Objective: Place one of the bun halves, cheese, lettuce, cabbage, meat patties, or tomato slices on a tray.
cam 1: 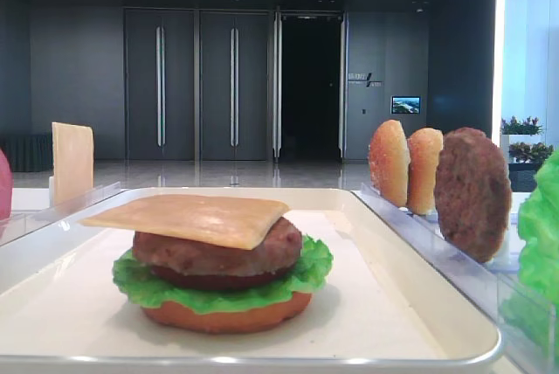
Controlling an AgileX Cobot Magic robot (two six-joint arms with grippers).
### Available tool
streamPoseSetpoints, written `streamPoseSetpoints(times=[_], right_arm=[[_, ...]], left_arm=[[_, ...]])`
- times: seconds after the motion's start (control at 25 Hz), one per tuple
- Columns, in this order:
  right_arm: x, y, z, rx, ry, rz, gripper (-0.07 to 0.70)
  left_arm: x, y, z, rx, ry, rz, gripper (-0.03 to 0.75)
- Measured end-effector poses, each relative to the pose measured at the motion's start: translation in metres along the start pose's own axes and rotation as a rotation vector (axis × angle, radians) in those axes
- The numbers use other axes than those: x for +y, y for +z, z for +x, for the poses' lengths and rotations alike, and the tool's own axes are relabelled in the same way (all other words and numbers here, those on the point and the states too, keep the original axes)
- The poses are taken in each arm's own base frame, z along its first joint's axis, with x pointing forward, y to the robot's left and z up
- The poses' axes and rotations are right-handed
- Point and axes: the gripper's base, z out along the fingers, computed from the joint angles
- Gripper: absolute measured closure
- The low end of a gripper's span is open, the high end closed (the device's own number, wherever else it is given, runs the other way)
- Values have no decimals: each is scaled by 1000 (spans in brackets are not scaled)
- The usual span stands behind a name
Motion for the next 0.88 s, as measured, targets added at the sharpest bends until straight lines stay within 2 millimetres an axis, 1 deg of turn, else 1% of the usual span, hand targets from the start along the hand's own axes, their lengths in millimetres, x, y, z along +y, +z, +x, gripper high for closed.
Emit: streamPoseSetpoints(times=[0.24,0.44,0.6,0.88], right_arm=[[0,0,0,0,0,0,108],[0,0,0,0,0,0,108],[0,0,0,0,0,0,108],[0,0,0,0,-2,4,108]], left_arm=[[3,-24,20,-199,-23,16,71],[4,-37,36,-317,-15,32,71],[0,-40,40,-345,54,73,71],[-1,-40,40,-345,64,82,71]])
